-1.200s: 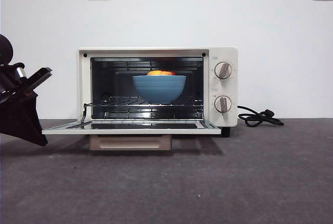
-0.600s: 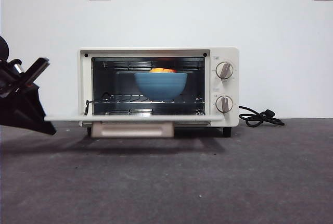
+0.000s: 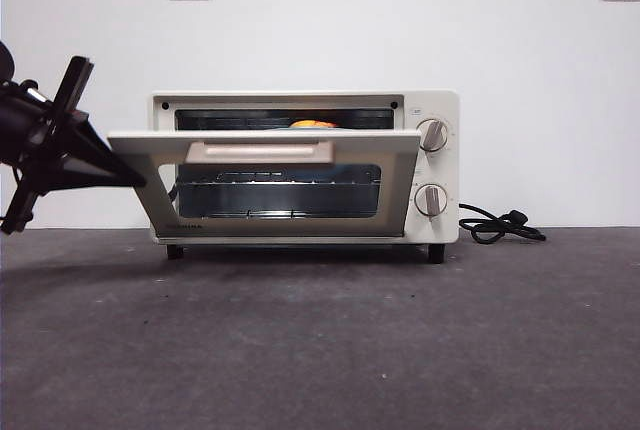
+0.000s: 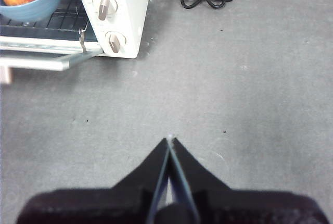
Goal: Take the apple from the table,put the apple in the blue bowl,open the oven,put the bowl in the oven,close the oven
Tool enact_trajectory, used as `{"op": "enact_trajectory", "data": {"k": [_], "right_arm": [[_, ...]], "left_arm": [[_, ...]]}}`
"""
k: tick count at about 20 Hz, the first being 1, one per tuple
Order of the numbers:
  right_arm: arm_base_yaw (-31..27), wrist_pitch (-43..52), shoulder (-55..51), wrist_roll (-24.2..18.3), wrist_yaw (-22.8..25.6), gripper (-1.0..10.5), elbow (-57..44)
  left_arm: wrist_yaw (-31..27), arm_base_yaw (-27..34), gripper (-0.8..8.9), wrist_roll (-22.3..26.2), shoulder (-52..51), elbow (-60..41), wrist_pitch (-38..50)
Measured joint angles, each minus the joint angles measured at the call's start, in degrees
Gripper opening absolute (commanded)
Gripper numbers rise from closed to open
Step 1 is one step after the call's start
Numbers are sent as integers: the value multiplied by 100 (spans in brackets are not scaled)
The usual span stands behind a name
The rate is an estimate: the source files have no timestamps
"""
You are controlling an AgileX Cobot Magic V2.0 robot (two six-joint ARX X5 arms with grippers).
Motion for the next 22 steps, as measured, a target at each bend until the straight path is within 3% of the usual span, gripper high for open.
{"op": "enact_trajectory", "data": {"k": [7,15,18,22], "right_arm": [[0,11,0,0,2,-7,0],[0,-22,2,46,2,1,0],[0,-79,26,192,2,1,0],[0,-210,122,236,0,1,0]], "left_arm": [[173,-9,-6,-1071,-33,699,625],[787,-9,-5,-1296,-258,1373,426],[789,-9,-5,-872,-726,1373,-365],[334,-7,-5,573,-1821,1373,-2111]]}}
